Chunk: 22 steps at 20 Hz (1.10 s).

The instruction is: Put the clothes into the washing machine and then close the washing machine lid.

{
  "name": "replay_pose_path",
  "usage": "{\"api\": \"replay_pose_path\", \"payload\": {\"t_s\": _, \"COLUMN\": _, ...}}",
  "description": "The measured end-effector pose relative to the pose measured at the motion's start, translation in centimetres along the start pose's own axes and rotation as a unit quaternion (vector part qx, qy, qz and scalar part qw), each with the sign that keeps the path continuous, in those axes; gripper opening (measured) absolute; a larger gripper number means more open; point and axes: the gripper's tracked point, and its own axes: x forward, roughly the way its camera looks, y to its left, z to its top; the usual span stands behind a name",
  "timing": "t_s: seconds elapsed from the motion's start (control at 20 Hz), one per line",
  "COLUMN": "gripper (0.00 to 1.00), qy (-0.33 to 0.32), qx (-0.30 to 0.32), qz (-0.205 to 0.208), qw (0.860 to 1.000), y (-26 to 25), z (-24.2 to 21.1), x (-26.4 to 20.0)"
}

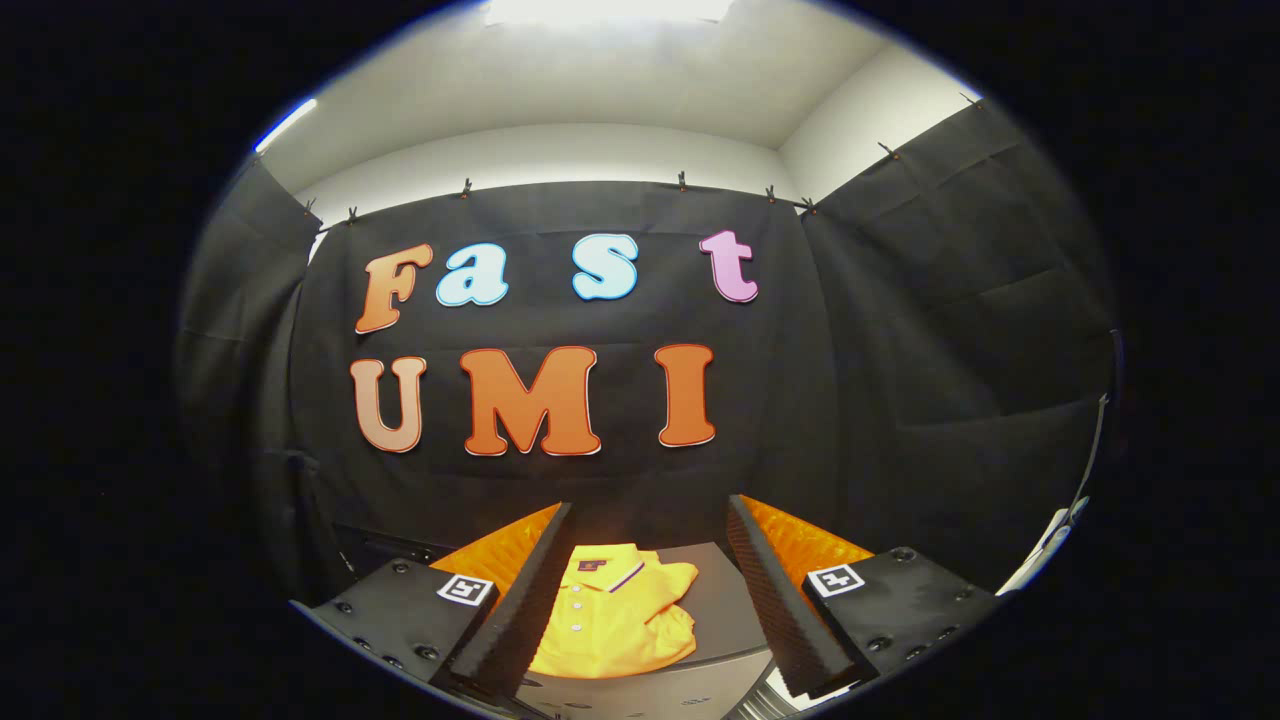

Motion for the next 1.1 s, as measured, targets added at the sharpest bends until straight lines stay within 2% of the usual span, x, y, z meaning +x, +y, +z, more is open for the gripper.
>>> {"api": "replay_pose_path", "payload": {"t_s": 0.15, "gripper": 0.98, "qy": 0.000, "qx": 0.002, "qz": 0.009, "qw": 1.000, "y": 0.8, "z": 0.3, "x": 0.1}}
{"api": "replay_pose_path", "payload": {"t_s": 0.45, "gripper": 0.98, "qy": -0.007, "qx": 0.001, "qz": 0.001, "qw": 1.000, "y": 0.8, "z": 1.3, "x": -0.1}}
{"api": "replay_pose_path", "payload": {"t_s": 0.65, "gripper": 0.98, "qy": -0.014, "qx": 0.031, "qz": 0.017, "qw": 0.999, "y": 2.0, "z": 2.1, "x": 0.8}}
{"api": "replay_pose_path", "payload": {"t_s": 0.85, "gripper": 0.98, "qy": -0.005, "qx": 0.030, "qz": 0.028, "qw": 0.999, "y": 3.1, "z": 2.6, "x": 3.5}}
{"api": "replay_pose_path", "payload": {"t_s": 0.95, "gripper": 0.98, "qy": 0.017, "qx": 0.009, "qz": 0.025, "qw": 1.000, "y": 3.7, "z": 1.7, "x": 5.5}}
{"api": "replay_pose_path", "payload": {"t_s": 1.1, "gripper": 0.98, "qy": 0.061, "qx": 0.000, "qz": 0.045, "qw": 0.997, "y": 6.0, "z": -0.5, "x": 8.6}}
